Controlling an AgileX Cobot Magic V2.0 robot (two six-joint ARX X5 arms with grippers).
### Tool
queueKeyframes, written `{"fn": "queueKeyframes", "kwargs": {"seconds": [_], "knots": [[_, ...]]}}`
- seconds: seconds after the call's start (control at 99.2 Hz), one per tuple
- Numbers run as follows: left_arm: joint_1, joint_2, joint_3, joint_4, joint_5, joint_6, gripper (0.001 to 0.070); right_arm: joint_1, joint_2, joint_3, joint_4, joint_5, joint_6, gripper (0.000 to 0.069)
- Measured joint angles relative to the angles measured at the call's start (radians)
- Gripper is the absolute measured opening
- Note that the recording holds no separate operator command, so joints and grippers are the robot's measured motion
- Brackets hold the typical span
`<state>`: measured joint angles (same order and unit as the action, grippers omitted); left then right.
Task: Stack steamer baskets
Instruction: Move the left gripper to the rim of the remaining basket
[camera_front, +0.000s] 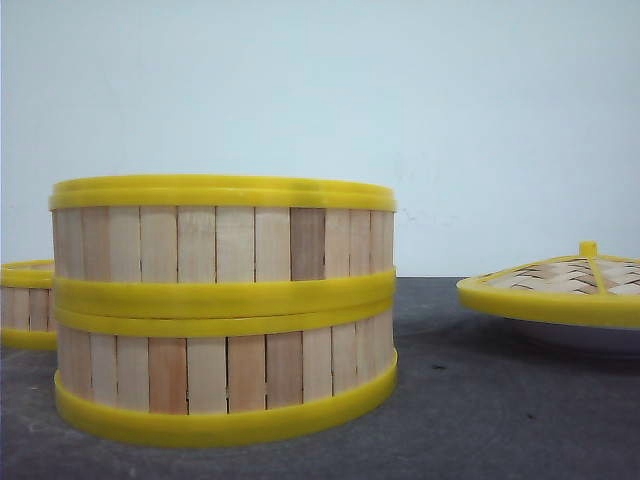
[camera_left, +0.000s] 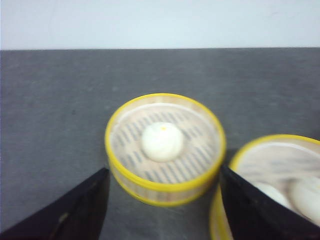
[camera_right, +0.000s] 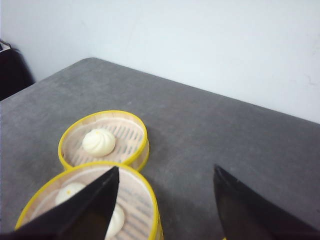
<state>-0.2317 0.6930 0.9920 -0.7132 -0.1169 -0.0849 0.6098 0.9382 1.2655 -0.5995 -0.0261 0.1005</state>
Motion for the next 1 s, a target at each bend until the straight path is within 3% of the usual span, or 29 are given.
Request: {"fn": "queueKeyframes", "kwargs": {"seconds": [0.323, 0.605, 0.887, 0.998], "knots": [[0.092, 0.401, 0.000, 0.187, -0.016, -0.006, 0.0421, 0.000, -0.042, 0.000, -0.066, 0.000, 0.000, 0.0371], [0.221, 0.730, 0.094, 0.204, -0.014, -0.040, 0.0421, 0.000, -0.048, 0.000, -0.119, 0.000, 0.000, 0.0371], [0.291, 0.913, 0.117, 0.219, 0.068, -0.100, 0.0419, 0.000, -0.048, 0.000, -0.126, 0.000, 0.000, 0.0371], [0.302, 0.933, 0.117, 0.236, 0.094, -0.111, 0.0381, 0.000, -0.048, 0.000, -0.126, 0.000, 0.000, 0.0371]]}}
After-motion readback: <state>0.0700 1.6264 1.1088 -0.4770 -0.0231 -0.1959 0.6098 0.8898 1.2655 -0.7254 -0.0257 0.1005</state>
